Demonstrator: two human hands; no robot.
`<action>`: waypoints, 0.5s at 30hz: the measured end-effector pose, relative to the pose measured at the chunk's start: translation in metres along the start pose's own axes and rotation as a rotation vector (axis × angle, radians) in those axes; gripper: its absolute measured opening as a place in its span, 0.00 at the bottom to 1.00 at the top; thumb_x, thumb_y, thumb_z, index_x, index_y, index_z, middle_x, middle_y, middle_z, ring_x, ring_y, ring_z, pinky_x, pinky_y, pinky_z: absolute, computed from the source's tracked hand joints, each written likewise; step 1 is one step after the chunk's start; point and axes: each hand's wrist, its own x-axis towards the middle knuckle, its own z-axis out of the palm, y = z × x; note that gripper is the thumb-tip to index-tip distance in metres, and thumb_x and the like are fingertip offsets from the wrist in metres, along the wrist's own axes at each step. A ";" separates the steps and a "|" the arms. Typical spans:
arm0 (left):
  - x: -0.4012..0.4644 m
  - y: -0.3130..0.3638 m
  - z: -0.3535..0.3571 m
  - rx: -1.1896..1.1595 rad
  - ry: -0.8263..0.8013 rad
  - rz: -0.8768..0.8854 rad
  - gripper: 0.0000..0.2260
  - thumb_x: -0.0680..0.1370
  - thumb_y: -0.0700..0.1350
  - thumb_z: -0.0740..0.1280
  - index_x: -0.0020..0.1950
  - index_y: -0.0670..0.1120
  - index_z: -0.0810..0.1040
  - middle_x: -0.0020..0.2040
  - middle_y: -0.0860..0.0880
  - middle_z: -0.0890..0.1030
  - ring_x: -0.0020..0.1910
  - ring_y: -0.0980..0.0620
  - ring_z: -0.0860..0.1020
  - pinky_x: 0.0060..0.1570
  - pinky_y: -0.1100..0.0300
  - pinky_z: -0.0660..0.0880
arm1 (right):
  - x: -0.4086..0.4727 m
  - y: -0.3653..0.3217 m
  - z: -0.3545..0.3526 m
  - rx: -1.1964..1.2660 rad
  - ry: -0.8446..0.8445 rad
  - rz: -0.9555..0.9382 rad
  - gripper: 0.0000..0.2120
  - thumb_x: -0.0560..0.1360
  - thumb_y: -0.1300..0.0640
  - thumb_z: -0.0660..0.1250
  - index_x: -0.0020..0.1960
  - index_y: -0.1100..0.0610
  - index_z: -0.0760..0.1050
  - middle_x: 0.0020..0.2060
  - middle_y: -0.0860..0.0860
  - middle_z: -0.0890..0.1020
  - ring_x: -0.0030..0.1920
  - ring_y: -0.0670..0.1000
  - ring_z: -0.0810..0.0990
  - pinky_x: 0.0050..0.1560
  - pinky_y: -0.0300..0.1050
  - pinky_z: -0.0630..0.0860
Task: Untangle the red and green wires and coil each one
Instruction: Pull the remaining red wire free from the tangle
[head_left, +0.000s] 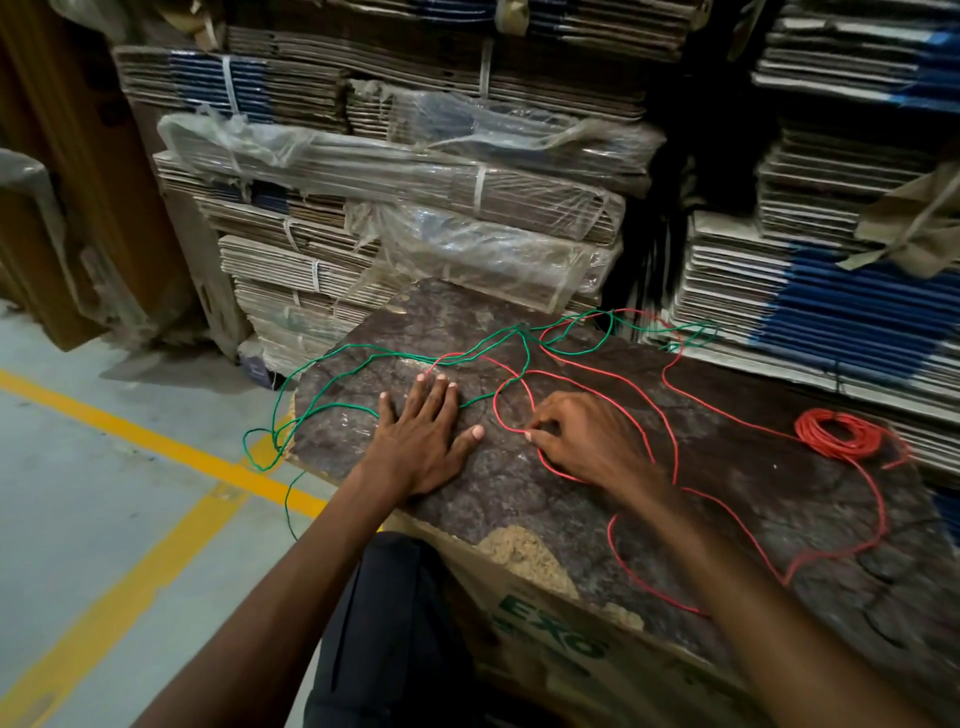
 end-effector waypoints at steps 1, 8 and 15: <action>0.000 -0.001 0.000 0.004 -0.002 0.003 0.42 0.73 0.71 0.35 0.80 0.46 0.45 0.81 0.49 0.44 0.79 0.48 0.40 0.72 0.34 0.44 | -0.008 0.003 -0.003 -0.006 -0.014 -0.004 0.13 0.68 0.45 0.64 0.46 0.47 0.83 0.47 0.45 0.84 0.50 0.50 0.81 0.45 0.44 0.75; 0.001 -0.001 -0.001 0.011 -0.006 0.009 0.40 0.76 0.71 0.38 0.80 0.47 0.46 0.81 0.51 0.45 0.79 0.47 0.42 0.73 0.34 0.45 | -0.061 0.030 -0.039 0.049 -0.221 0.010 0.10 0.66 0.46 0.66 0.43 0.47 0.83 0.49 0.40 0.84 0.51 0.44 0.82 0.51 0.44 0.77; 0.000 0.002 -0.002 0.005 0.010 0.025 0.46 0.67 0.72 0.30 0.80 0.48 0.47 0.81 0.51 0.46 0.79 0.47 0.42 0.73 0.34 0.46 | -0.056 0.028 -0.055 0.186 -0.138 0.065 0.17 0.68 0.37 0.66 0.49 0.45 0.83 0.43 0.43 0.86 0.44 0.41 0.82 0.47 0.47 0.79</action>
